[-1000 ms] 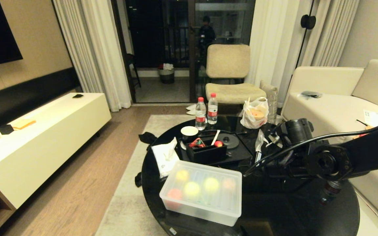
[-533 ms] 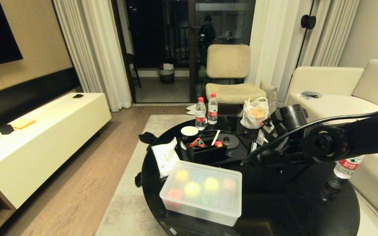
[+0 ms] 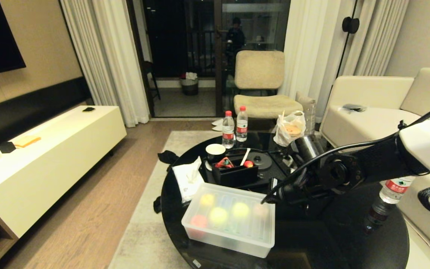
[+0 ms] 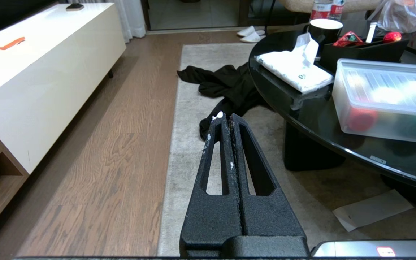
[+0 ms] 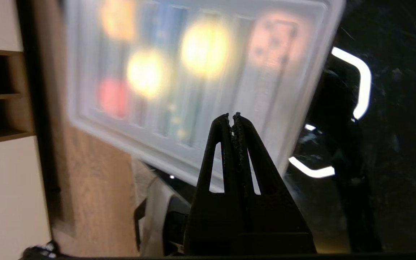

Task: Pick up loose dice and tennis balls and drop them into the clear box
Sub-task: Close the lid

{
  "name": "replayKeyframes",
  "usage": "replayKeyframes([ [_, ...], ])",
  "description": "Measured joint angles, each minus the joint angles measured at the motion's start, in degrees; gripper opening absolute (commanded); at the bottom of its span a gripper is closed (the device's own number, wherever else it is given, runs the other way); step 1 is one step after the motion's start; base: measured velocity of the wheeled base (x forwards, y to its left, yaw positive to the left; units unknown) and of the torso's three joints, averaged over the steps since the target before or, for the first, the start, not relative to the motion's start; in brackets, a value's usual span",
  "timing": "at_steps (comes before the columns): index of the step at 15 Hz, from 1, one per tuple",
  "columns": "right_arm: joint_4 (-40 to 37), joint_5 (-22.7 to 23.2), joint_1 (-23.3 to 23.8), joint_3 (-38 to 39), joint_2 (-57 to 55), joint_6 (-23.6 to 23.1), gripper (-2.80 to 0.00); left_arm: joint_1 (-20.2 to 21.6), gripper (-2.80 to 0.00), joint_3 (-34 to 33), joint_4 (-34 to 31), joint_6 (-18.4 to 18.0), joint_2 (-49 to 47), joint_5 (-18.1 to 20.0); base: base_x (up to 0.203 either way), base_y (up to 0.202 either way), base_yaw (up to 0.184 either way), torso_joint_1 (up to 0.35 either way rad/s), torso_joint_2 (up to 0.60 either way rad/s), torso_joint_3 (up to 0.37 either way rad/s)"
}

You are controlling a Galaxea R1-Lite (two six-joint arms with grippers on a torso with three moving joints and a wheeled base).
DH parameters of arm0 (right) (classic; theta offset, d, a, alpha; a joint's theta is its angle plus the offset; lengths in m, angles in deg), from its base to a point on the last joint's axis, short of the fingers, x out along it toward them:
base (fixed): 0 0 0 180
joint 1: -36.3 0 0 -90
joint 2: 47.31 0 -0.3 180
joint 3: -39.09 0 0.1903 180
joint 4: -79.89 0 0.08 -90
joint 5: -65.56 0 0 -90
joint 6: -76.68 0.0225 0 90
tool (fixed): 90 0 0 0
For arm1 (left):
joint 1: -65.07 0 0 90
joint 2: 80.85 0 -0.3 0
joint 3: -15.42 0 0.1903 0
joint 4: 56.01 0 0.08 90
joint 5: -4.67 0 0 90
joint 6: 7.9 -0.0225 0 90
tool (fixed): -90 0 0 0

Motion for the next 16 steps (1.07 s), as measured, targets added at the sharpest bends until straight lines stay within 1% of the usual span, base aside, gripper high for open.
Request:
replayKeyframes([
  [2,0.1,-1.0,-0.1,0.5,-1.1,0.0,-2.8,0.0,-2.8,0.0,0.0,0.0,0.0,0.0,0.0,0.0,0.0,0.0,0.0,0.0],
  [6,0.3,-1.0,-1.3,0.9,-3.4,0.1,-2.8,0.0,-2.8,0.0,0.0,0.0,0.0,0.0,0.0,0.0,0.0,0.0,0.0,0.0],
  [8,1.3,-1.0,-2.6,0.0,-4.7,0.2,-2.8,0.0,-2.8,0.0,0.0,0.0,0.0,0.0,0.0,0.0,0.0,0.0,0.0,0.0],
  [10,2.1,-1.6,-4.0,-2.6,-6.4,0.3,-2.8,0.0,-2.8,0.0,0.0,0.0,0.0,0.0,0.0,0.0,0.0,0.0,0.0,0.0],
  [11,2.1,-2.8,-4.6,-4.0,-7.5,0.3,-2.8,0.0,-2.8,0.0,0.0,0.0,0.0,0.0,0.0,0.0,0.0,0.0,0.0,0.0],
  [14,2.0,-9.5,-6.7,-10.0,-12.3,0.2,-2.8,0.0,-2.8,0.0,0.0,0.0,0.0,0.0,0.0,0.0,0.0,0.0,0.0,0.0],
  [16,1.8,-10.5,-8.0,-11.9,-14.3,0.2,-2.8,0.0,-2.8,0.0,0.0,0.0,0.0,0.0,0.0,0.0,0.0,0.0,0.0,0.0],
])
